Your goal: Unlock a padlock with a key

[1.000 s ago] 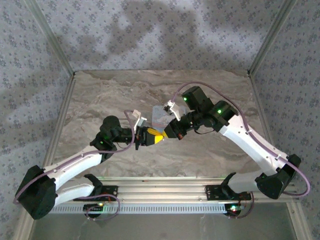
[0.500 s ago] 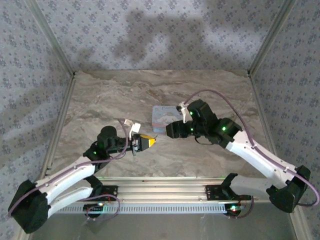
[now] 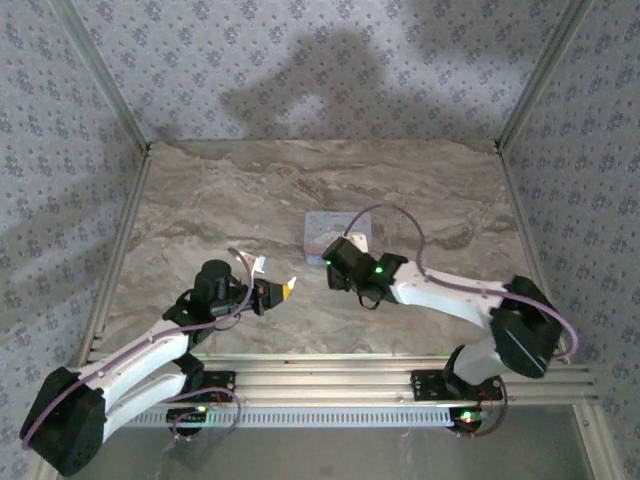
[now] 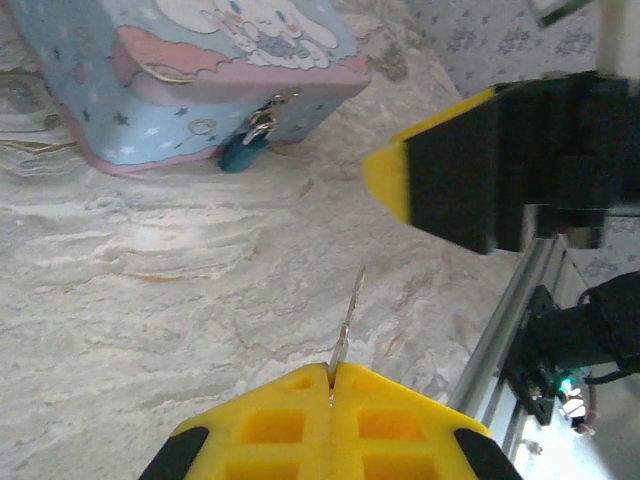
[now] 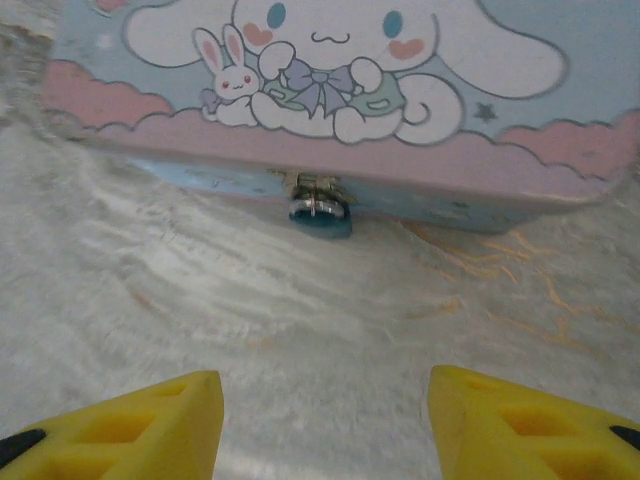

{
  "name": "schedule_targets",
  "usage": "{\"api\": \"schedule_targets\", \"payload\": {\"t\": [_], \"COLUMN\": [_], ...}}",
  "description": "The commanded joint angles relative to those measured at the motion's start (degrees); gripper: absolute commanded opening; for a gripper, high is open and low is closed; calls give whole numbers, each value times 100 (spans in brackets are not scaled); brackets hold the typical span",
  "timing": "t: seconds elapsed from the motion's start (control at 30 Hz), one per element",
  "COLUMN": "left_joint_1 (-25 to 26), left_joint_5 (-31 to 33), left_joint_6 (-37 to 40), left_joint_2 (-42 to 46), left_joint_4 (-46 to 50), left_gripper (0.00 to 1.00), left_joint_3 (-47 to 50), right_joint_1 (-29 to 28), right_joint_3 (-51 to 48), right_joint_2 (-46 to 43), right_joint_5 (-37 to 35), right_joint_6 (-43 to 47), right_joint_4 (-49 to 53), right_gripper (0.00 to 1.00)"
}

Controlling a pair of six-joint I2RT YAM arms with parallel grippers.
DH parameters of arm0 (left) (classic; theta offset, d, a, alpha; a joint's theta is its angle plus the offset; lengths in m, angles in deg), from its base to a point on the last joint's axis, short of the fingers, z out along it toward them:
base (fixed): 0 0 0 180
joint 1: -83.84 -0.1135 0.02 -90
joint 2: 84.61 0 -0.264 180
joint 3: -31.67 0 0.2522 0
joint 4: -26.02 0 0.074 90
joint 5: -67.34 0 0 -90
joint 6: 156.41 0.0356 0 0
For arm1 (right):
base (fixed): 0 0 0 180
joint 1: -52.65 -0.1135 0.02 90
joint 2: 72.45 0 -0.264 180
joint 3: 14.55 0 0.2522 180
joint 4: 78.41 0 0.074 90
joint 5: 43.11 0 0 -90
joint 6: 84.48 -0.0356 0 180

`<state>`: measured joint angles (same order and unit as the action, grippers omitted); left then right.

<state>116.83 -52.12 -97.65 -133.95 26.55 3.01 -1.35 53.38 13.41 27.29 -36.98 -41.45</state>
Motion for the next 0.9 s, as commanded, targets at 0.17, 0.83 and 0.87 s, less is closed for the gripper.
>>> {"api": "schedule_targets", "payload": {"t": [0.17, 0.83, 0.87], "left_joint_1": [-64, -61, -59], "left_joint_5": [773, 1527, 1516], "left_joint_6": [-120, -480, -435], "left_joint_2": [238, 115, 74], "left_joint_4": [419, 33, 33], "left_gripper": [0, 0, 0], "left_joint_3": [-92, 183, 146], "right_joint_1": [216, 697, 706], "right_joint_3": [902, 1614, 1622], "right_joint_2": [1281, 2373, 2373], "right_joint_5": [-353, -361, -418], "right_joint_6": [-258, -110, -94], "right_joint_4": [-481, -500, -501], "right_gripper": [58, 44, 43]}}
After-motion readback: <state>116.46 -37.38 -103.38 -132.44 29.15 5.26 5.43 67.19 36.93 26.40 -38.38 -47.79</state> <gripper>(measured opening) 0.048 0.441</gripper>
